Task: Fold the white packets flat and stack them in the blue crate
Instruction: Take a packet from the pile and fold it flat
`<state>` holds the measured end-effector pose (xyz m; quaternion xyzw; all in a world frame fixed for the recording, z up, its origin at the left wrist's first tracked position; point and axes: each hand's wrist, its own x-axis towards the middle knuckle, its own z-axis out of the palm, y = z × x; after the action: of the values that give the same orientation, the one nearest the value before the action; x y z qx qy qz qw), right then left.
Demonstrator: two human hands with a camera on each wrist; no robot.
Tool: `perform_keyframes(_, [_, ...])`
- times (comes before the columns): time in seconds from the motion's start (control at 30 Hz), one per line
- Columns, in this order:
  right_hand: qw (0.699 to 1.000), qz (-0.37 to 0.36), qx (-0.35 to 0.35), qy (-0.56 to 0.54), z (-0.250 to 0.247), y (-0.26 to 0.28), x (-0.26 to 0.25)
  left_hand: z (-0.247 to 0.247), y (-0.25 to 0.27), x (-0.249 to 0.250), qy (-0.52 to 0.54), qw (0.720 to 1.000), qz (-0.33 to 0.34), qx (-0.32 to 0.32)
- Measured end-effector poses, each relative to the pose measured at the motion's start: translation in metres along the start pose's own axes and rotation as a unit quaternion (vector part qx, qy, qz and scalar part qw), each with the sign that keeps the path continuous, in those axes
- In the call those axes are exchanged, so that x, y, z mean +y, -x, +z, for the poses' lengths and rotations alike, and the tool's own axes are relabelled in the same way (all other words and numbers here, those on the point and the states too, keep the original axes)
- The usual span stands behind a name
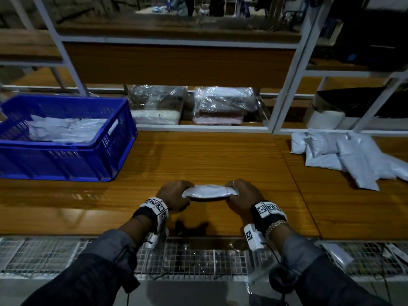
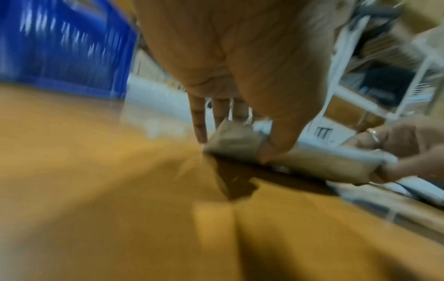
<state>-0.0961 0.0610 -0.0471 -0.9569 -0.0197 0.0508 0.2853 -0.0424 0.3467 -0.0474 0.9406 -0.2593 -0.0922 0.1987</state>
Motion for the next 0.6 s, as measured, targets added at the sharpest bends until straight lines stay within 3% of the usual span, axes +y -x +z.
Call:
perform_keyframes(0.1, [0.995,0.045,0.033,-0.088,-0.013,-0.021,0.001,-0.018,-0.004,-0.007,0.021,0.998,-0.050,0.035])
perform_keyframes(0.2, [0.980,0.085,0.061,-0.166,-0.015,-0.038,0.007,-0.023,-0.010,-0.016,0.136,0.978,-0.143,0.063])
perform_keyframes(0.27, [0.977,0.118,0.037,-0.176,-0.010,-0.046,0.010,-0.017,-0.014,-0.023,0.183,0.963,-0.185,0.072])
perform_keyframes(0.33, [0.978,0.138,0.023,-0.154,0.000,-0.052,0.015,-0.004,-0.016,-0.027,0.150,0.961,-0.214,0.088])
perform_keyframes(0.5, [0.988,0.140,0.069,0.012,0.016,-0.046,0.008,0.026,-0.013,-0.026,0.030,0.972,-0.186,0.137])
perform_keyframes(0.6, [0.990,0.060,0.092,0.091,0.023,-0.042,-0.012,0.033,-0.018,-0.018,-0.008,0.976,-0.139,0.165])
